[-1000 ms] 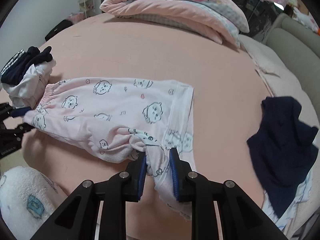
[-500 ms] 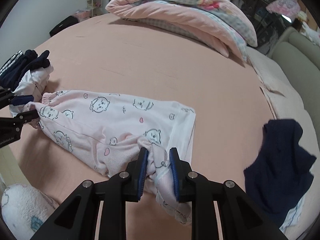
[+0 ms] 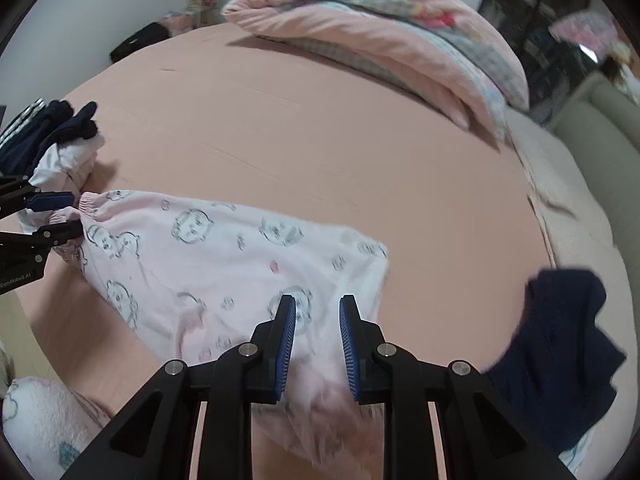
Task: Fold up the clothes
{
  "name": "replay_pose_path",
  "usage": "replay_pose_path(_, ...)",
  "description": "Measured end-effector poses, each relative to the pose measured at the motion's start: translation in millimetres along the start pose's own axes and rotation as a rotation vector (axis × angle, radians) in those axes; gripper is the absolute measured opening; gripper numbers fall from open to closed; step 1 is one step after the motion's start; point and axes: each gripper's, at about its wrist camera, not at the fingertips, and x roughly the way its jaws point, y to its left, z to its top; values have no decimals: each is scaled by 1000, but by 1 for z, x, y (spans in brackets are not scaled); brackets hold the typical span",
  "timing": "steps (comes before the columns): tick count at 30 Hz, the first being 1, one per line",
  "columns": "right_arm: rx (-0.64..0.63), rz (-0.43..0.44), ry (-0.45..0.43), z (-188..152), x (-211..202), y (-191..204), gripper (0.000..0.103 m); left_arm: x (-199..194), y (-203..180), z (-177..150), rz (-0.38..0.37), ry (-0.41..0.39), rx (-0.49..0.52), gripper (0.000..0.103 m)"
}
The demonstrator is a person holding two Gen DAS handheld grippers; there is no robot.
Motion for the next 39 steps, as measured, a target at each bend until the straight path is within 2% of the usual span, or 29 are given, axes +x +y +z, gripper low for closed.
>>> replay_pose_path(1,21,14,8,-5,-1,-4,22,1,1,0,-3,1,-5,33)
replay_pose_path(3,56,36,18,-15,-2,-9,35,0,1,0,-3,2,-5,33)
replay_pose_path(4,65,40,22,-20,-3,-10,49,0,1,0,-3,3,-4,33)
replay_pose_path(5,73,44,25,-26,-4,-10,57,0,1,0,-2,3,-1,33)
replay_pose_path(12,99,79,61,-45,1,-10,58,-2,2,-1,-7,7,-9,33)
replay_pose_path(19,120,81,93,-49,20,-16,58,1,2,-2,-10,19,-11,33)
replay_pose_path(25,167,122,129,-55,39,-21,58,3,2,-3,-11,28,-14,33)
replay_pose_path(29,195,128,126,-59,43,-23,58,3,2,-4,-13,32,-13,33)
replay_pose_path(31,241,149,126,-61,45,-28,58,3,3,-4,-16,35,-16,33)
replay_pose_path(39,580,319,108,-75,54,-67,58,4,4,-5,-19,37,-36,33)
